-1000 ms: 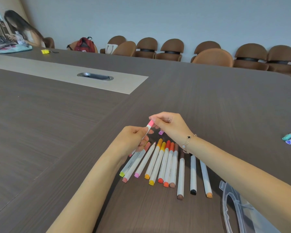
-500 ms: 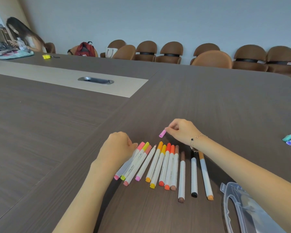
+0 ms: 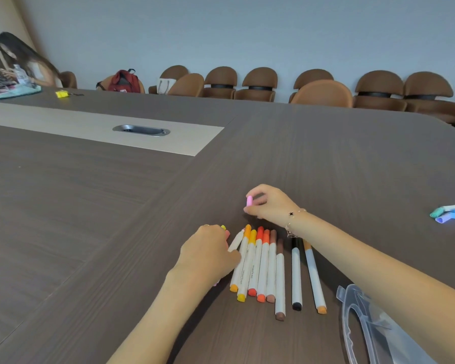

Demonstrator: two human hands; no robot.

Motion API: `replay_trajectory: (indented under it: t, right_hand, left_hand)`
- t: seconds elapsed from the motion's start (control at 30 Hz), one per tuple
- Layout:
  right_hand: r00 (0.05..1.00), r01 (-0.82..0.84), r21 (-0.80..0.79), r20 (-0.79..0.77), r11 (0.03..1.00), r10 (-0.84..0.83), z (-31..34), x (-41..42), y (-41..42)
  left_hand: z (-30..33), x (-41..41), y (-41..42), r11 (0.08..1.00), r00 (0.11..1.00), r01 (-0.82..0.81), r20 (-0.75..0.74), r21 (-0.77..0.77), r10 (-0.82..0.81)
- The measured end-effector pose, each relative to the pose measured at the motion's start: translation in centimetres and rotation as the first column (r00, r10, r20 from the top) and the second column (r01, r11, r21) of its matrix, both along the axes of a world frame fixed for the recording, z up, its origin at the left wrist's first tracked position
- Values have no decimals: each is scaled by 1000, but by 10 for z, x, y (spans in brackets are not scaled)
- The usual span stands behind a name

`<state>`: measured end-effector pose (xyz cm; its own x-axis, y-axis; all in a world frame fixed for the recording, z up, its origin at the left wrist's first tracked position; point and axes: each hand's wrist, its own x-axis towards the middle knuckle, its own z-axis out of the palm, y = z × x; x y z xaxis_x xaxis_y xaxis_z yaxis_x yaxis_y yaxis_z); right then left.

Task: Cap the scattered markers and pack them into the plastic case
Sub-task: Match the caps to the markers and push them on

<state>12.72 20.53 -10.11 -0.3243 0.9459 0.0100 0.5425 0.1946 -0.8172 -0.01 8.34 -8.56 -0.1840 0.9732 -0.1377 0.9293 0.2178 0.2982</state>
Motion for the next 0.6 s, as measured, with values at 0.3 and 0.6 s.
replay_trajectory:
  t: [0.3,0.6]
  right_hand:
    - [760,-190,-500,-620,845,-196,17,6,-16]
    - [883,-179,-373,-469,910,-19,11,-1,-23]
  left_hand:
    - [1,-1,6,991,941,-97,332,94,60]
    - [4,-4,7,990,922,-117,380,82,78]
